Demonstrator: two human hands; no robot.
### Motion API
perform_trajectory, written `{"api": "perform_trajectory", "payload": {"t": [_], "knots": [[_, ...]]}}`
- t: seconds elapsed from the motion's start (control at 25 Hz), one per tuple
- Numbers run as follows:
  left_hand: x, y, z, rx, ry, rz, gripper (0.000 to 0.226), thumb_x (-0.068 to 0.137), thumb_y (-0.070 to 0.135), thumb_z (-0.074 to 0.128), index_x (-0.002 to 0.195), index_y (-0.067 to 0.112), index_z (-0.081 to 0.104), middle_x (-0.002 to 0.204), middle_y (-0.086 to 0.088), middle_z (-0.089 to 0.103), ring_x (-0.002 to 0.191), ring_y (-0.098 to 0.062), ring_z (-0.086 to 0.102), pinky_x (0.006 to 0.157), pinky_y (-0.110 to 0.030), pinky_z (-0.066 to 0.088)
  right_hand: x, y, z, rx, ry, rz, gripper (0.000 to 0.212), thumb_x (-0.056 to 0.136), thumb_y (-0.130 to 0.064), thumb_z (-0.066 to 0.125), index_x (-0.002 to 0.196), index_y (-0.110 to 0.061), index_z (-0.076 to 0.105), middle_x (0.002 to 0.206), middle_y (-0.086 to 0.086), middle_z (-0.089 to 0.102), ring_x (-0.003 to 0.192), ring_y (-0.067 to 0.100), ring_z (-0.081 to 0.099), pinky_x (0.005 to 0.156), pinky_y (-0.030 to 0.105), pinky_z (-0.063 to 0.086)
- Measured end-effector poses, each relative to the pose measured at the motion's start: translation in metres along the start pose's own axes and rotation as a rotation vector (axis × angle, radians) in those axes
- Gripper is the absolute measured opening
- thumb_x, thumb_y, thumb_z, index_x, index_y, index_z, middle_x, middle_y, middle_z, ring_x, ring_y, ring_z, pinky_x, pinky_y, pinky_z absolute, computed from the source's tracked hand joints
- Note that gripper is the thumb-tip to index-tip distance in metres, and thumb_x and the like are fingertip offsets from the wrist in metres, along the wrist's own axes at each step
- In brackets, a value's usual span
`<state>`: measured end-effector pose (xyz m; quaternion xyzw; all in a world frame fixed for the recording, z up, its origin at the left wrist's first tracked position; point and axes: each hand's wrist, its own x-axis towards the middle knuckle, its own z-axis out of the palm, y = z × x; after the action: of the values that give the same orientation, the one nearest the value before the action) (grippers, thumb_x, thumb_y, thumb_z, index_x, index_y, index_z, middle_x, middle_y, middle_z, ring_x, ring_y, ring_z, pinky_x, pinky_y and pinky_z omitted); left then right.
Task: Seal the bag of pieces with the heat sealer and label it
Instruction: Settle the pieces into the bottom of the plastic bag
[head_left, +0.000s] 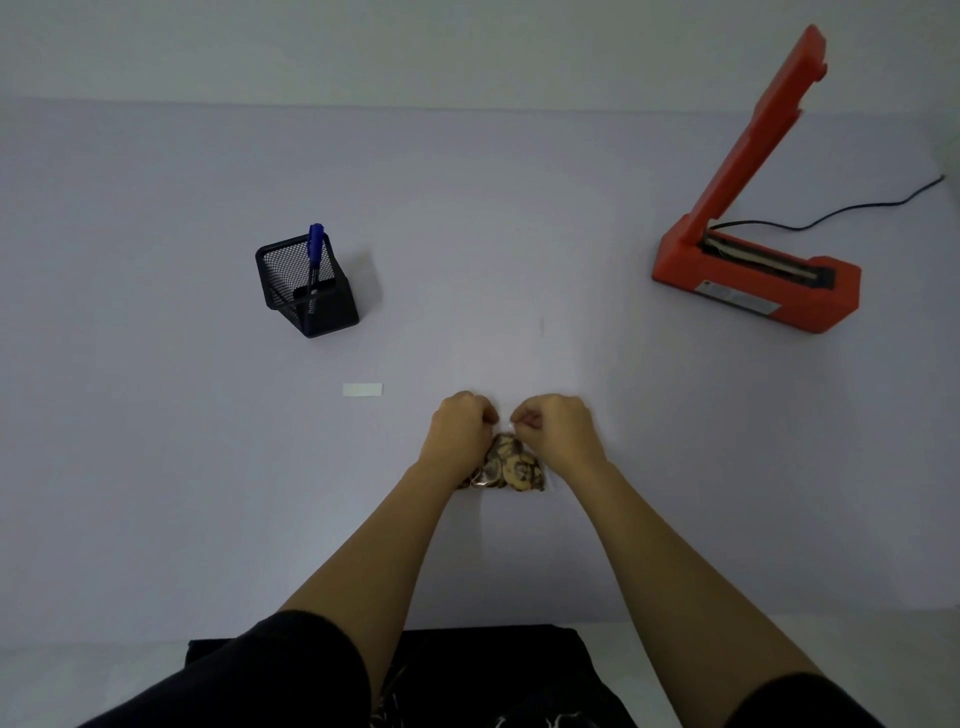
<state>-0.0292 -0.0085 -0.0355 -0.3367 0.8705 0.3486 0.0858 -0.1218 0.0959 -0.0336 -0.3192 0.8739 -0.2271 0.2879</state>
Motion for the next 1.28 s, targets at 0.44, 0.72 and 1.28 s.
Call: {"api": "perform_trajectory", "payload": {"t": [0.44, 0.72, 1.28], "knots": [[-0.001, -0.019, -0.008, 0.051, 0.05, 0.165, 0.018, 0.088, 0.01, 0.057, 0.099, 0.002, 0.068, 0.096, -0.016, 0.064, 0.089, -0.03, 0.059, 0.077, -0.032, 0.044, -0.004, -0.001, -0.004, -0.137, -0.101, -0.159, 0.024, 0.083, -0.006, 0.058, 0.098, -0.014, 0.074, 0.095, 0.007, 0.066, 0.088, 0.023, 0.061, 0.074, 0.024, 0.042], [0.003, -0.013, -0.012, 0.048, 0.004, 0.091, 0.018, 0.086, 0.007, 0.055, 0.098, 0.002, 0.068, 0.101, -0.015, 0.066, 0.095, -0.029, 0.06, 0.083, -0.036, 0.048, -0.002, -0.008, -0.013, -0.114, -0.026, -0.024, 0.017, 0.08, -0.024, 0.065, 0.085, -0.009, 0.073, 0.084, 0.005, 0.071, 0.079, 0.019, 0.064, 0.071, 0.026, 0.05], [0.007, -0.01, -0.005, 0.039, -0.019, 0.071, 0.02, 0.087, 0.003, 0.053, 0.1, 0.003, 0.069, 0.102, -0.015, 0.067, 0.097, -0.029, 0.059, 0.085, -0.035, 0.048, 0.002, -0.007, -0.012, -0.02, -0.093, -0.062, 0.014, 0.084, -0.011, 0.064, 0.093, -0.008, 0.073, 0.091, 0.009, 0.074, 0.085, 0.02, 0.067, 0.084, 0.031, 0.054]]}}
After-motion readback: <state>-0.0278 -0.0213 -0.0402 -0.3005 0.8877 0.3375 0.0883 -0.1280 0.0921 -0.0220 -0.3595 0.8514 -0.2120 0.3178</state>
